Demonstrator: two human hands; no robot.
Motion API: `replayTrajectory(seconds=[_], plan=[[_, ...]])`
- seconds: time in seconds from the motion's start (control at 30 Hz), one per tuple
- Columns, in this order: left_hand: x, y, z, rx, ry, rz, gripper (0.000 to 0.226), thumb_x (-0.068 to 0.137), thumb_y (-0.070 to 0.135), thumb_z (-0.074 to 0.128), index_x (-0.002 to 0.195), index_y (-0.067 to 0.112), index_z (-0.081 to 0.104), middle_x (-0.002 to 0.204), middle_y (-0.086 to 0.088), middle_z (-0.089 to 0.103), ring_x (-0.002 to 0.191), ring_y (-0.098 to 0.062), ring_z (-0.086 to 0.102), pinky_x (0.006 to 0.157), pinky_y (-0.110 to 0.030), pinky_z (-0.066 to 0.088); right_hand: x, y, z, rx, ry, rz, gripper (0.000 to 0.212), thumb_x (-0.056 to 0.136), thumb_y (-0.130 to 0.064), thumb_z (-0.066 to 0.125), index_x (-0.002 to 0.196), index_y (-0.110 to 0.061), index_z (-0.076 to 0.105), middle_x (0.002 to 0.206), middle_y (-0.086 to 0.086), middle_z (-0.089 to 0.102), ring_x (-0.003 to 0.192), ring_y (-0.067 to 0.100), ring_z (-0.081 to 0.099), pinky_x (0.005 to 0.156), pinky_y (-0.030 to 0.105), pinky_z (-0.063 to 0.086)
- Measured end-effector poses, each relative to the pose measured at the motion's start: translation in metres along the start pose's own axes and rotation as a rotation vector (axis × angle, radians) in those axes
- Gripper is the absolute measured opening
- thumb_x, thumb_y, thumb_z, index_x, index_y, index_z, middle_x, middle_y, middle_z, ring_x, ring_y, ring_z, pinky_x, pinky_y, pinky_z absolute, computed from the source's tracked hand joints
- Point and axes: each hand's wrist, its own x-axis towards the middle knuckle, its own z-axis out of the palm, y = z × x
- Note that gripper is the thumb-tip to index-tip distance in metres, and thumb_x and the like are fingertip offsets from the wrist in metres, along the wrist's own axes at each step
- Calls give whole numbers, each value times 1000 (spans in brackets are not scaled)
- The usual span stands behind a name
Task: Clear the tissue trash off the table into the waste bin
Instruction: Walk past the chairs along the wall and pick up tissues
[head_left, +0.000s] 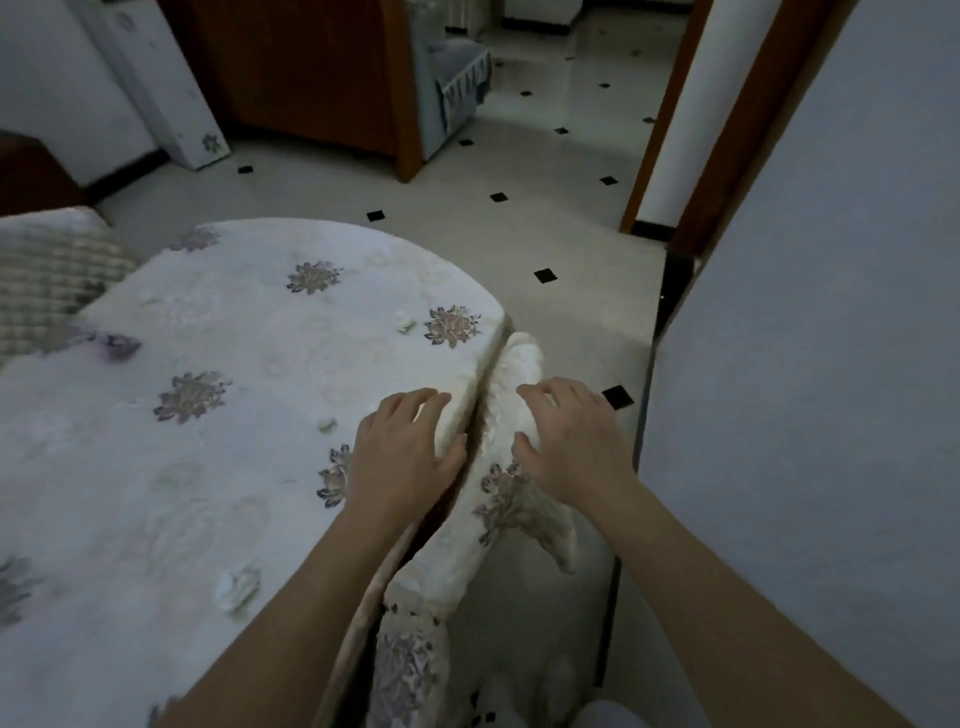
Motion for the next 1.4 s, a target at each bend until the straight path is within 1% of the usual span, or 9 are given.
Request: replayTrajectory(seconds=[0.17,0.27,0.53,0.67,0.77,0.9,1.03,1.23,1.4], plan=[[7,-36,4,57,-38,-173,54,86,53,44,126,20,62,128,2,64,118,-25,57,88,-43,50,57,-15,31,83,-39,-146,44,77,-28,66,118,-12,65,110,9,67,105,29,61,82,42,50],[11,-50,7,86,-38,-273,55,86,52,44,126,19,62,128,2,65,117,-25,58,88,-42,50,90,-22,48,127,-114,-218,47,79,-31,65,123,-15,63,116,7,65,110,27,58,87,44,48],[12,-57,7,143,5,-638,54,86,50,42,124,18,64,123,1,67,113,-26,60,85,-42,52,180,-26,75,222,-233,-493,46,80,-31,65,123,-14,62,115,8,64,110,29,58,84,44,50],[-4,-52,-2,187,45,-842,53,86,50,43,123,18,64,123,1,67,114,-25,60,84,-41,52,204,-48,85,276,-326,-625,49,89,-36,57,135,-19,53,130,5,56,120,25,50,93,43,44],[-25,-47,-10,213,53,-980,53,87,50,43,123,17,63,123,1,67,113,-25,60,84,-40,52,212,-70,91,319,-376,-733,50,93,-37,54,140,-21,48,135,3,51,124,23,45,95,41,41],[-63,-40,-17,221,114,-1174,44,87,41,58,123,17,64,122,1,67,110,-26,61,83,-40,53,218,-99,103,335,-436,-846,50,95,-38,52,142,-23,45,136,2,50,125,22,44,97,40,40],[-104,-40,-18,196,165,-1305,40,88,32,69,124,16,63,120,-1,66,106,-26,63,83,-40,53,220,-124,120,353,-497,-876,49,95,-36,54,141,-22,47,134,4,53,124,24,46,98,41,43],[-144,-61,-6,108,184,-1469,43,90,35,66,129,17,61,126,-3,63,117,-26,57,90,-41,49,226,-139,155,238,-574,-876,50,94,-35,57,140,-21,47,131,6,55,119,27,49,95,44,46],[-164,-90,13,26,116,-1527,44,92,37,63,131,18,59,128,-5,60,113,-27,59,82,-42,52,229,-152,184,157,-615,-874,48,93,-35,58,138,-20,50,125,6,59,114,28,53,90,44,48]])
